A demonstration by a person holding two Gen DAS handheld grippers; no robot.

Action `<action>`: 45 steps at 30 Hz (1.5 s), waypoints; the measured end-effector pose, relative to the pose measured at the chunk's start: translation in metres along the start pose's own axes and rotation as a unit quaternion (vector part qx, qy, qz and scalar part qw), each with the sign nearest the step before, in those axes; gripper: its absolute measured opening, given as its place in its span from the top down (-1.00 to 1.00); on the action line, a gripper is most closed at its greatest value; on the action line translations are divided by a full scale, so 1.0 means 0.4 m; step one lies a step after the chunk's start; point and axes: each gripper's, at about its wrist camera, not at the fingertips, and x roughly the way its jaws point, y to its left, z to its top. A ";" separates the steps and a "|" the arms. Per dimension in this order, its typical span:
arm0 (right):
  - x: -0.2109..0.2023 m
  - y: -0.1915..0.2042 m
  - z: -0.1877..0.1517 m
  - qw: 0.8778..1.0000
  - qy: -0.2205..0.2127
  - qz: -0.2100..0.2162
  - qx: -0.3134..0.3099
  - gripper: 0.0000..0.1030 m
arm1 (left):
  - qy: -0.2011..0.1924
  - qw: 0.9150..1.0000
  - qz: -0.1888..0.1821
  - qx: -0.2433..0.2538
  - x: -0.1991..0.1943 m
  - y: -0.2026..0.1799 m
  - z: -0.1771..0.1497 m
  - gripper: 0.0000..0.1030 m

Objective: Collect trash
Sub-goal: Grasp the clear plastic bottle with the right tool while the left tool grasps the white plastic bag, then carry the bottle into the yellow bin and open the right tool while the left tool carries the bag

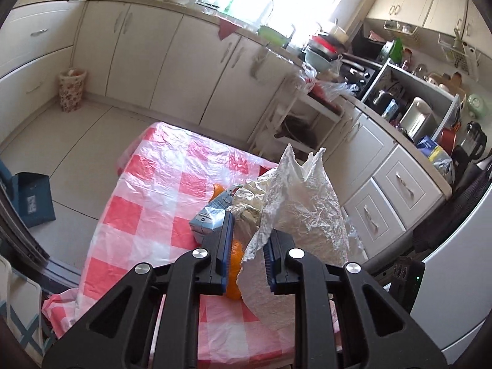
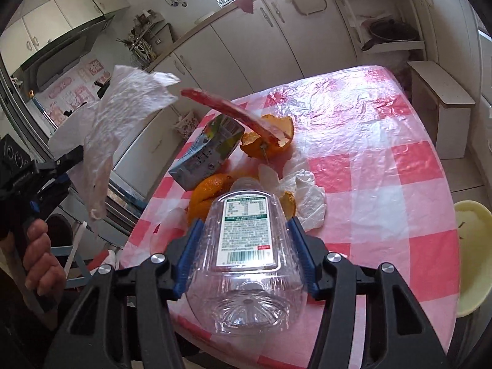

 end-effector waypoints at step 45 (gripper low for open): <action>-0.036 -0.701 0.025 0.936 0.192 -0.246 0.162 -0.08 | 0.074 0.993 -0.068 0.067 0.207 -0.293 -0.086 0.66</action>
